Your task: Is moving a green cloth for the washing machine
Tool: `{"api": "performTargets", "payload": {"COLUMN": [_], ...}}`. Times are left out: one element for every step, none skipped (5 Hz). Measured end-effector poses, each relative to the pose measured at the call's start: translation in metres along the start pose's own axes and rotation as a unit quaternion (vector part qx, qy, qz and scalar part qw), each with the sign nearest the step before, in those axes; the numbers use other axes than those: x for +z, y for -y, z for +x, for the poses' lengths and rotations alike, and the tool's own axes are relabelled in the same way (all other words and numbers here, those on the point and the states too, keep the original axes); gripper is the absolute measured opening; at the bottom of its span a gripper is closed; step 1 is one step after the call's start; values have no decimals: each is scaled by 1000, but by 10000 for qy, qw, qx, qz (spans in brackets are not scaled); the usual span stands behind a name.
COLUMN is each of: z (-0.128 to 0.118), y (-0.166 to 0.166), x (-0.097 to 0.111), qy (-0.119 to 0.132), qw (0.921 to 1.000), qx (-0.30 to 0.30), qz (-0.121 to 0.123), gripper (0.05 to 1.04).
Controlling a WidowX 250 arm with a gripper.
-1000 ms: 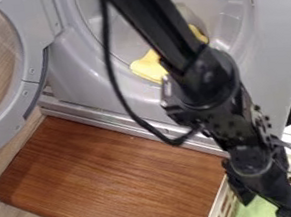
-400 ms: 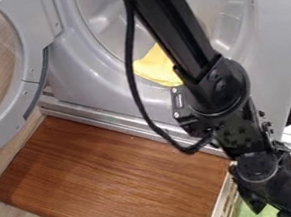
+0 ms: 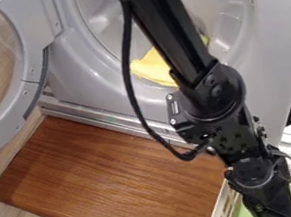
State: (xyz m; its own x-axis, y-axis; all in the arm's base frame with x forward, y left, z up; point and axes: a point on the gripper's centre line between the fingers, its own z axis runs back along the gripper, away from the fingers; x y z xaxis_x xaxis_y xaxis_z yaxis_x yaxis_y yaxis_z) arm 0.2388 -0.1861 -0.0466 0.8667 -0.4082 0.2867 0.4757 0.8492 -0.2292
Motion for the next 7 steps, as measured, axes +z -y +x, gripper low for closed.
{"api": "performTargets", "payload": {"z": [-2,-4,-3,1,14,23,25], "y": [-1,-1,-8,-16,-21,-27,-32], "x": [1,2,7,17,40,67,88], "qy": [16,24,109,275,619,1031,1215], "qw": [10000,10000,9999,9995,9980,9945,9923], "qx": [11,21,96,103,41,81,31], "qz": [27,30,49,91,133,142,219], "gripper": [55,49,49,49,49,49,49]}}
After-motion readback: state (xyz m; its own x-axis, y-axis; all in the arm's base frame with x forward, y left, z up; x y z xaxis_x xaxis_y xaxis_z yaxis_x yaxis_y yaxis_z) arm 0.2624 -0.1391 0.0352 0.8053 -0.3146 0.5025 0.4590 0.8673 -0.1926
